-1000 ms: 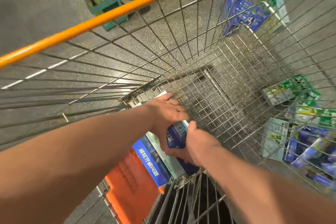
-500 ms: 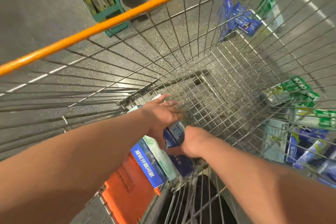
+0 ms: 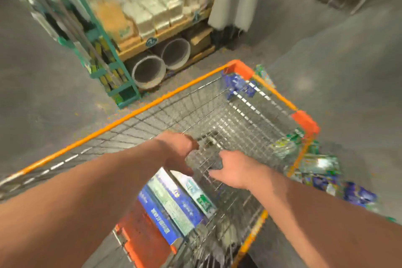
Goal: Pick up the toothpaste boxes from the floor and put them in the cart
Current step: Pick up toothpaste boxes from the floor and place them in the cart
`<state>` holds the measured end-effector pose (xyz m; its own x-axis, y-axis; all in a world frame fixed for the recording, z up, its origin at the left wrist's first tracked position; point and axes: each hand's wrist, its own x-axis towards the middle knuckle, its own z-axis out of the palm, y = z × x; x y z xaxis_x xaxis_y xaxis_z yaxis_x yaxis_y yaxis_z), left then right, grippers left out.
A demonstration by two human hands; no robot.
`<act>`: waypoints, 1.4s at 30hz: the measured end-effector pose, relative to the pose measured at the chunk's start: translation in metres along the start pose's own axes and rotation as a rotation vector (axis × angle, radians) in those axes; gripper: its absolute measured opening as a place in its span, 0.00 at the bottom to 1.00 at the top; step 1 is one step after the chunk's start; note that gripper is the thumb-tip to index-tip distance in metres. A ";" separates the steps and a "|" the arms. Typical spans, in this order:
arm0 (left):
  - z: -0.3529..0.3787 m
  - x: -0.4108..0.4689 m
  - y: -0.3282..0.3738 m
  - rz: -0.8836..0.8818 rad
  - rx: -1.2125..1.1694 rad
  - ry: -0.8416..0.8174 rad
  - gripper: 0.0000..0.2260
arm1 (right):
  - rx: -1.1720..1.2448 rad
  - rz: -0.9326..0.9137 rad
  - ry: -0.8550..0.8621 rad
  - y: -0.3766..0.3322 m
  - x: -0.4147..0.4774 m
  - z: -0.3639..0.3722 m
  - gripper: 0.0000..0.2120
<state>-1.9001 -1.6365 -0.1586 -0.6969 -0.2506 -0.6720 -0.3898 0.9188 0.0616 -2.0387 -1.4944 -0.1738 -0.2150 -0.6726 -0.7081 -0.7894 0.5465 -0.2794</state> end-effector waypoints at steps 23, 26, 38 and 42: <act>-0.273 -0.081 0.484 0.333 0.302 0.380 0.33 | 0.020 0.257 0.586 0.331 -0.472 -0.090 0.26; -0.264 -0.066 0.565 0.378 0.327 0.360 0.34 | 0.023 0.341 0.590 0.390 -0.513 -0.065 0.30; -0.253 0.042 0.772 0.515 0.492 0.292 0.30 | 0.310 0.608 0.469 0.605 -0.566 0.003 0.36; -0.270 0.113 0.835 0.577 0.496 0.243 0.30 | 0.370 0.672 0.425 0.676 -0.557 0.006 0.37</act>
<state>-2.4669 -0.9797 0.0164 -0.8410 0.2985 -0.4513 0.3456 0.9381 -0.0236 -2.4492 -0.7466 0.0278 -0.8220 -0.2386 -0.5171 -0.1974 0.9711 -0.1343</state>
